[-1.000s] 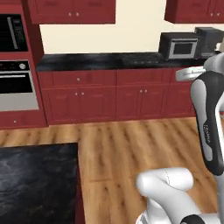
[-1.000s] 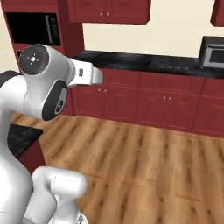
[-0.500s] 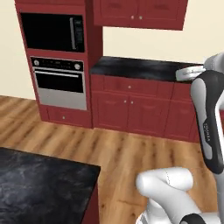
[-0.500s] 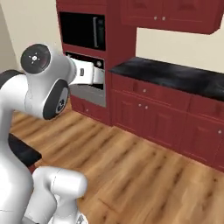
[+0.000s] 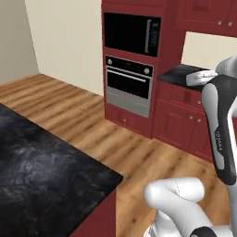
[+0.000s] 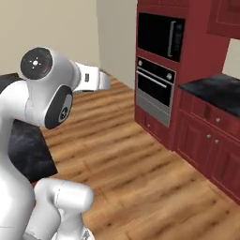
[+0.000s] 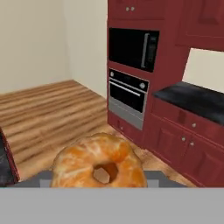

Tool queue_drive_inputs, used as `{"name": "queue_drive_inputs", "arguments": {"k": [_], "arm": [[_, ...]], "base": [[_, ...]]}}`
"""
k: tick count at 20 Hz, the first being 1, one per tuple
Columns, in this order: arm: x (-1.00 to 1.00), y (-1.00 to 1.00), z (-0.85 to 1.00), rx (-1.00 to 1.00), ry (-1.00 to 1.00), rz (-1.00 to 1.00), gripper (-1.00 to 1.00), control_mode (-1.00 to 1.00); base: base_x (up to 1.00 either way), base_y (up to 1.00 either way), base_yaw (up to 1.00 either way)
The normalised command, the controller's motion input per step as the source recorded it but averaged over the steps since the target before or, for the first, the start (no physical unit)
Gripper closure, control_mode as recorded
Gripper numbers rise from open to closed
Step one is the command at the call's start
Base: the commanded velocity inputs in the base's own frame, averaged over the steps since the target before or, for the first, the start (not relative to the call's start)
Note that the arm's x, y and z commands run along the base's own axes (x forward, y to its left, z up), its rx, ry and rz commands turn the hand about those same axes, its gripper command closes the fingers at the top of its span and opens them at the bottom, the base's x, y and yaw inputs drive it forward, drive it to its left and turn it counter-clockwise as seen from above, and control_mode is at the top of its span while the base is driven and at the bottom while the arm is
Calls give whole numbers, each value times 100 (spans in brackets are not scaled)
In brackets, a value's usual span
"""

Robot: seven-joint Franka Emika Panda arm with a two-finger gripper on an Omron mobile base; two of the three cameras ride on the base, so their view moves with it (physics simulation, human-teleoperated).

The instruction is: Retrieve the tangerine and mango from the fridge and place them into the bowl on the dining table.

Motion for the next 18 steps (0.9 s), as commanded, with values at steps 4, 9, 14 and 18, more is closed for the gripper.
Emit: {"name": "queue_drive_inputs", "arguments": {"k": [4, 9, 14, 18], "arm": [[0, 0, 0, 0, 0, 0, 100, 100], [0, 0, 0, 0, 0, 0, 100, 100], [0, 0, 0, 0, 0, 0, 100, 100], [0, 0, 0, 0, 0, 0, 100, 100]], "base": [[20, 0, 71], [17, 0, 69], [1, 9, 68], [4, 11, 64]]}}
